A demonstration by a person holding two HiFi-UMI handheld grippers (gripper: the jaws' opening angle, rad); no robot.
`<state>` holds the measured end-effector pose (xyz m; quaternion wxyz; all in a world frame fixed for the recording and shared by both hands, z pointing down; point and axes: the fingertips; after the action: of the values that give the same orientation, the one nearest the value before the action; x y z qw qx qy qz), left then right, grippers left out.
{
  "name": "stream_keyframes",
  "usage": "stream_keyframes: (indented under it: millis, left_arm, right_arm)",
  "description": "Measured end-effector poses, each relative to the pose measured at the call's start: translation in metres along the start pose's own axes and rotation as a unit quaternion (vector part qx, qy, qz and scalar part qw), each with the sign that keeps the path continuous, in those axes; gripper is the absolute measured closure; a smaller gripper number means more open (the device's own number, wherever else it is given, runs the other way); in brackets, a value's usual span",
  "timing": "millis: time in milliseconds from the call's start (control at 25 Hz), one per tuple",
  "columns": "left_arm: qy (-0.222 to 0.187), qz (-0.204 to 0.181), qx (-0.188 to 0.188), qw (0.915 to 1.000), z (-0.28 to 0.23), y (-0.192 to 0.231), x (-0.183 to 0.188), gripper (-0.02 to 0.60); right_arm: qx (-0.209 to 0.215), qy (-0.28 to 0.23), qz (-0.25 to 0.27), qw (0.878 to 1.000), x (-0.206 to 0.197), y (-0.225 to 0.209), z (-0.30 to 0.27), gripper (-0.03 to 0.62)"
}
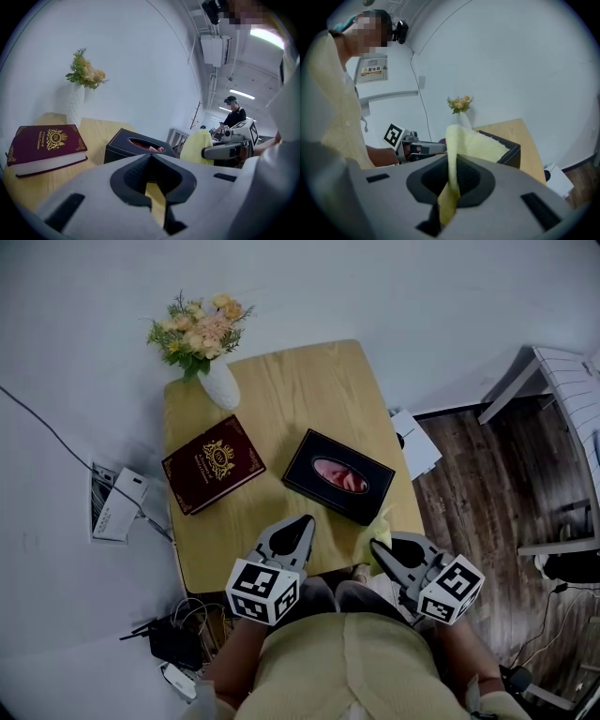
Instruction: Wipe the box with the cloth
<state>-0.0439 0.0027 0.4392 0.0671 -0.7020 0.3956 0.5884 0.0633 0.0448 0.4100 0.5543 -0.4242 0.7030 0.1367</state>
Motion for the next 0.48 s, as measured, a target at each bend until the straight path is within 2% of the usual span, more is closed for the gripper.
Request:
stream_keyframes:
  millis: [280,480]
  left_arm:
    - [-0.007,-0.006,0.004,0.9999,0.016,0.013,0.007,0.560]
    - [-0.006,-0.014,0.003,0.9999,0.029,0.026,0.011,0.560]
  right_arm:
    - [-0.010,-0.054,0.029,0.998,0.055,0.003,-0.005,0.557]
    - [-0.034,-0.074,0.054,0.995,0.083,-0.004,-0.022,0.557]
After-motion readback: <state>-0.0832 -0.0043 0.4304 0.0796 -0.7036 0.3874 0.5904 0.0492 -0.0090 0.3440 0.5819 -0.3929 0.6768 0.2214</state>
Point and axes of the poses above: the fingertips, and each gripper's own axes: z backward along the fingers, y to its left, x out of its top, and after that the axes turned 14 degrees about -x, right-handed
